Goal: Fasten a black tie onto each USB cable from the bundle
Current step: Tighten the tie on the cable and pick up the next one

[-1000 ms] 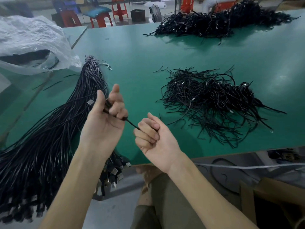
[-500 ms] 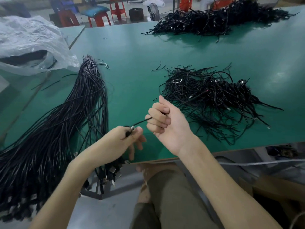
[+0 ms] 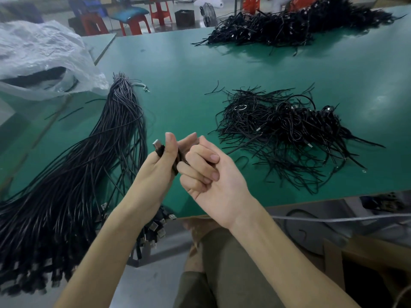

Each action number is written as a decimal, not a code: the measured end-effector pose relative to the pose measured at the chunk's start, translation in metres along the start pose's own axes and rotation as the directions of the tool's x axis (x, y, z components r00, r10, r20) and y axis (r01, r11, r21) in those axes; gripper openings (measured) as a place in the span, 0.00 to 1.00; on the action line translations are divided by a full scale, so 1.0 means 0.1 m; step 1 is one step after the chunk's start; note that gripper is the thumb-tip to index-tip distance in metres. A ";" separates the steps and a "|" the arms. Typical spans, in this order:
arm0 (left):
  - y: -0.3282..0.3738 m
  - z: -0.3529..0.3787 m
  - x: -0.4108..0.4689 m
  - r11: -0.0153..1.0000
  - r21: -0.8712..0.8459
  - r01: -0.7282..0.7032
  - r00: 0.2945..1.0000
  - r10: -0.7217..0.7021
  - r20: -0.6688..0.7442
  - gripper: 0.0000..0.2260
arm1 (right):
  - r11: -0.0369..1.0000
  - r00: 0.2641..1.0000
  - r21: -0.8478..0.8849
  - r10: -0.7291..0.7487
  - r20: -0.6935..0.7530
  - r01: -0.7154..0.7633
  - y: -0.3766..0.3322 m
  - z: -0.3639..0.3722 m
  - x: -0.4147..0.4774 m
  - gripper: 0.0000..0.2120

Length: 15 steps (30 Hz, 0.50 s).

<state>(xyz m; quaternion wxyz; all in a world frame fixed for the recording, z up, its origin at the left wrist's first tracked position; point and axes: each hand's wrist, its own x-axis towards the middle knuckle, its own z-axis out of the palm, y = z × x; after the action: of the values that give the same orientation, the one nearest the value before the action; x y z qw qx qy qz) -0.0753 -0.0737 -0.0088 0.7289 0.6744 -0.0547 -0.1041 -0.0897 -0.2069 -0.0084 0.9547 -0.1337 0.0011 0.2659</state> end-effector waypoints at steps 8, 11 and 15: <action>0.05 0.11 -0.02 0.928 -0.371 0.027 0.999 -0.040 -0.027 0.27 | 1.000 1.000 0.031 -0.002 -0.011 0.002 0.09 -0.07 0.06 0.24; 0.05 0.02 0.06 0.902 -0.429 0.050 0.998 -0.062 -0.013 0.25 | 0.999 0.998 -0.001 0.033 -0.051 -0.033 0.09 -0.13 0.07 0.23; 0.03 -0.10 0.19 0.789 -0.615 -0.005 0.992 -0.074 -0.102 0.16 | 0.996 0.994 -0.079 0.023 -0.111 -0.032 0.02 -0.23 0.10 0.23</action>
<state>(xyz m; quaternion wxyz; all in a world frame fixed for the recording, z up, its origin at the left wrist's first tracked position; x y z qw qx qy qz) -0.0541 -0.0681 -0.0073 0.9083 0.4071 0.0385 -0.0885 -0.0805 -0.2055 -0.0316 0.9432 -0.1866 0.0446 0.2713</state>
